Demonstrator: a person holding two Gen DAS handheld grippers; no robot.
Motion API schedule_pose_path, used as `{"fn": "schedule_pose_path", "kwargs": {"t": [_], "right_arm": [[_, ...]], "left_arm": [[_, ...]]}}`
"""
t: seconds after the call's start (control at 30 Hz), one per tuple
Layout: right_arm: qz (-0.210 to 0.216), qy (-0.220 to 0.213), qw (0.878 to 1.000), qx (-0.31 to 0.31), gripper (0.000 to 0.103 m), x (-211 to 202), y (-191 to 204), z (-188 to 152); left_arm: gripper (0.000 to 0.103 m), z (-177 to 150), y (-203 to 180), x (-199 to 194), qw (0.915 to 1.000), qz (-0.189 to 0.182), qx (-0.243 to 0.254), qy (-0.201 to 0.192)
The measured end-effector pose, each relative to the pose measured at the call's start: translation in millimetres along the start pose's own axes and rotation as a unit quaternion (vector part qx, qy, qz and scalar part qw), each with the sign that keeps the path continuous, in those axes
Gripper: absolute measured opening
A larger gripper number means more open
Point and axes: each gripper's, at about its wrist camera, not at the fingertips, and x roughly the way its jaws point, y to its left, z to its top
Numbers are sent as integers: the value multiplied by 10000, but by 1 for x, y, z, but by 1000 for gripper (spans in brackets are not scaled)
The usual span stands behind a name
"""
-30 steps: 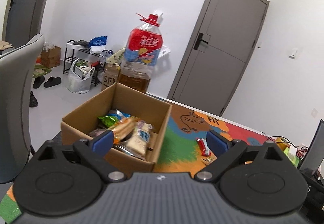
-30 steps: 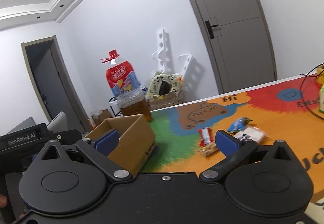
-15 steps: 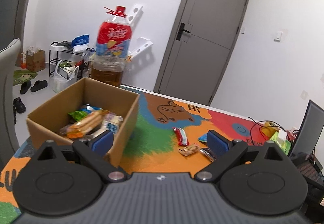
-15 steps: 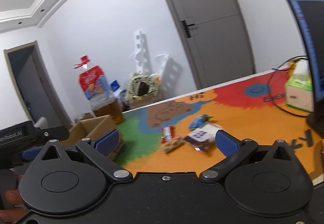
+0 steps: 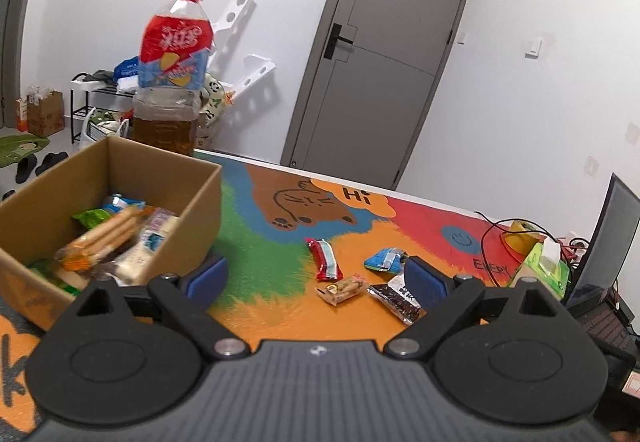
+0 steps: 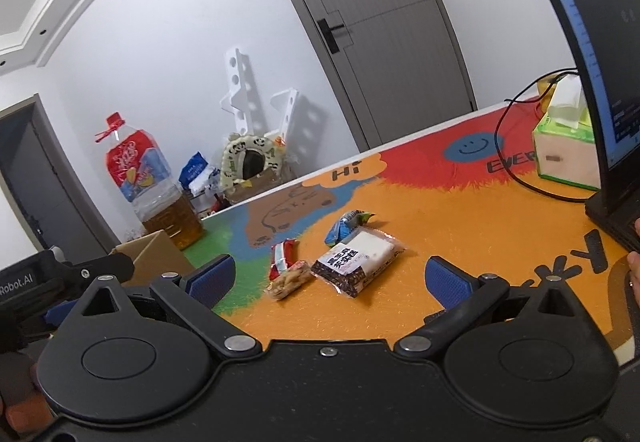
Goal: Organize snacks
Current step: 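Move both open grippers back over the remaining snacks, then grasp the small peanut packet with the left gripper while the right grasps the white sesame bar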
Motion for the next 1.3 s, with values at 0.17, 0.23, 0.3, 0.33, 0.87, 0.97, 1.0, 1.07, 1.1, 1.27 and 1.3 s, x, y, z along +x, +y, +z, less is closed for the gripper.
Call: {"fn": "schedule_pose_path", "kwargs": {"t": [0.17,0.23,0.3,0.33,0.87,0.97,1.0,1.07,1.1,1.27,1.3], "right_arm": [[-75,147,9998,83,98,19,0,7],[-112,214,9996,153,95,28,-2,9],[-184,285,9992,224,93,37,-3,11],[-220,312,9989,264,93,40,-4,11],[-795,791,9926,471,90,104,-5,15],[-857,783,9924,417,90,111,-4,16],[-888,782,9922,394,90,113,-3,16],[-937,800,9917,381,90,119,-4,14],[-966,797,9914,382,90,121,-4,14],[-1082,883,9900,177,90,133,-3,8],[-1077,850,9905,110,89,133,-3,7]], "left_arm": [[65,-1,-2,31,9994,-156,-111,288],[60,-2,-2,42,9992,-159,-107,361],[56,-3,-2,52,9990,-128,-95,419],[55,-3,-2,56,9988,-135,-110,450],[45,2,4,113,9963,-107,-148,843],[42,2,6,123,9957,-132,-156,905],[42,2,7,125,9955,-147,-159,927],[41,2,7,131,9951,-161,-164,956],[41,2,8,133,9951,-164,-163,966],[41,2,10,142,9945,-156,-192,1018],[41,2,11,143,9944,-140,-196,1024]]}}
